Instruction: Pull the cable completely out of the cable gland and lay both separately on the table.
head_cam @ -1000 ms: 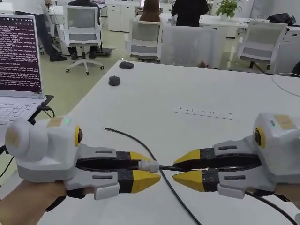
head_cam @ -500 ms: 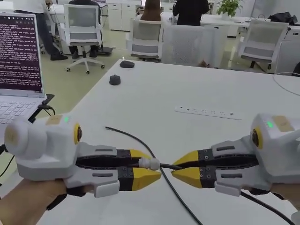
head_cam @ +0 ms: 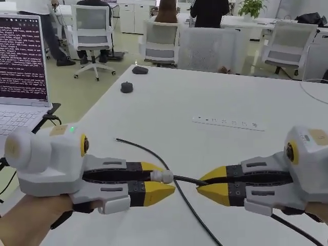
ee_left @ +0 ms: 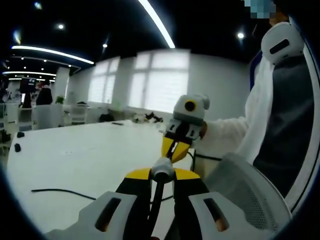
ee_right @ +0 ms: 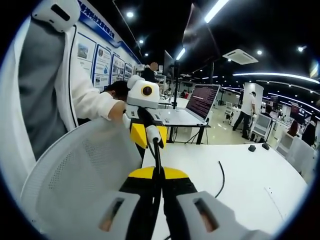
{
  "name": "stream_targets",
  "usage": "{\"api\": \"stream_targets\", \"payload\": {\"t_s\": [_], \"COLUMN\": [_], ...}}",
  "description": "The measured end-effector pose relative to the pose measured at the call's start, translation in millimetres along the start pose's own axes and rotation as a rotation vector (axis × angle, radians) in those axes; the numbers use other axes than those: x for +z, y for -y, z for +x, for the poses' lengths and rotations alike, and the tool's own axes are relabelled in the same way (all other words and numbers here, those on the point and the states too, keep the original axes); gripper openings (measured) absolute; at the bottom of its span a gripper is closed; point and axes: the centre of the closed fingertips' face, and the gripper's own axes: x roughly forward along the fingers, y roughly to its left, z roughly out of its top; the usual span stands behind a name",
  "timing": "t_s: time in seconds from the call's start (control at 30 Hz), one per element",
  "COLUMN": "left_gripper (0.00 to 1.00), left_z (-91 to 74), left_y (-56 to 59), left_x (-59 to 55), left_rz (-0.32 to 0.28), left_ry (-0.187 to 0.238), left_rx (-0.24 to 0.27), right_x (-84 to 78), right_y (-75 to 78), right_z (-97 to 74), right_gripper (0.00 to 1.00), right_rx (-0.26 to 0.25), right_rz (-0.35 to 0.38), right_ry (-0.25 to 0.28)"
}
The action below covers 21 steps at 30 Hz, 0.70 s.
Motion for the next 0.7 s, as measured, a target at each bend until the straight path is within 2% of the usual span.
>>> {"api": "stream_targets", "payload": {"t_s": [0.33, 0.57, 0.7], "left_gripper": [0.16, 0.16, 0.16], "left_z": [-2.2, -2.5, -2.3], "left_y": [-4.4, -5.1, -4.7], "left_x": [2.7, 3.2, 3.2], "left_rz": [-0.005, -0.019, -0.018], "left_ry": [0.012, 0.019, 0.019], "left_rx": [0.021, 0.025, 0.024], "right_x": [-22.8, -49.1, -54.0], "right_y": [7.5, 14.1, 13.2], "right_z": [-22.9, -36.7, -41.9], "right_gripper": [0.02, 0.02, 0.02], "right_rx": [-0.055, -0.099, -0.109], "right_rz": [0.049, 0.106, 0.12], "right_ry": [-0.022, -0.046, -0.044]}}
